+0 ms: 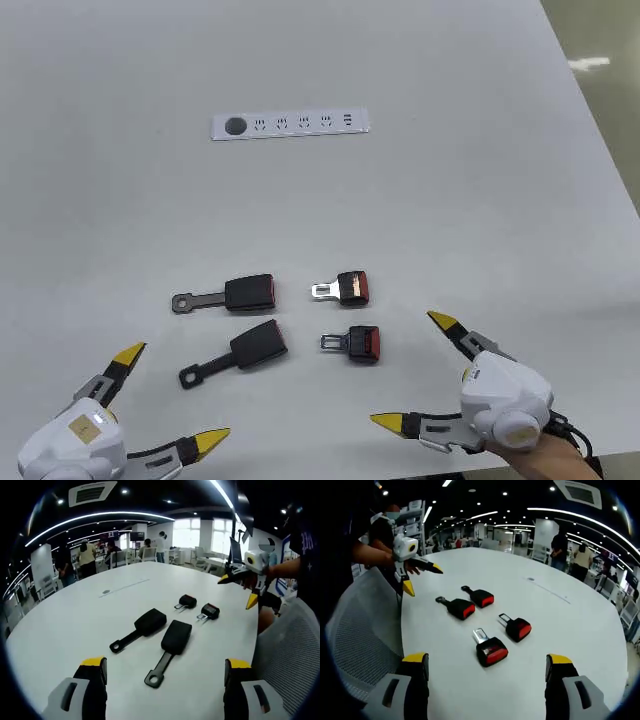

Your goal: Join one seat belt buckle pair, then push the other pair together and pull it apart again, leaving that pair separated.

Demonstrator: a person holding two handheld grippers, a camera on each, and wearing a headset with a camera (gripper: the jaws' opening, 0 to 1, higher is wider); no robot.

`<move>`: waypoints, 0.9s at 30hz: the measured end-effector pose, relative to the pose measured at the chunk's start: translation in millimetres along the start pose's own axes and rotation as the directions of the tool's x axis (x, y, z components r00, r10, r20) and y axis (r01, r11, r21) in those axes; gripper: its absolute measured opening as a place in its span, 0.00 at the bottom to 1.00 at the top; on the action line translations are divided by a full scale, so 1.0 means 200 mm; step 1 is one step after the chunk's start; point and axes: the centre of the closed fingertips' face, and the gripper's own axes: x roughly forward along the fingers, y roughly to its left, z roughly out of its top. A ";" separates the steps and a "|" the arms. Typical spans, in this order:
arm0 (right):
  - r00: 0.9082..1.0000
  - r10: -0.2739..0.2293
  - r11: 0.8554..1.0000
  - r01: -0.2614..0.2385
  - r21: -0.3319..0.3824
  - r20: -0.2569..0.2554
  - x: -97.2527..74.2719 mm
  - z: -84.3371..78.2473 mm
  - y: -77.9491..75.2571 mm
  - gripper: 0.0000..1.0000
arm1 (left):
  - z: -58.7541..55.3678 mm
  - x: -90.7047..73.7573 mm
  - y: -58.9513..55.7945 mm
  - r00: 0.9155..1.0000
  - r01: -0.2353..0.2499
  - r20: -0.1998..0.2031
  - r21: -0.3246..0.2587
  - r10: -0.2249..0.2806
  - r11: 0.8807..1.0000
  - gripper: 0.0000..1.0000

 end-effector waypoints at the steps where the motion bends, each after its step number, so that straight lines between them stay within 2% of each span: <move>1: 1.000 0.000 1.000 0.000 -0.001 -0.001 0.00 0.00 0.00 0.99 | 0.00 0.00 0.00 1.000 0.001 0.001 0.000 -0.001 1.000 1.00; 17: 1.000 0.005 1.000 -0.005 -0.006 -0.004 0.00 0.00 0.00 0.99 | -0.02 0.00 0.01 1.000 0.001 0.002 0.005 -0.001 1.000 1.00; 27: 1.000 0.007 1.000 -0.007 -0.011 -0.004 0.00 0.00 0.01 0.99 | -0.01 -0.01 0.00 1.000 0.001 0.004 0.009 -0.001 1.000 1.00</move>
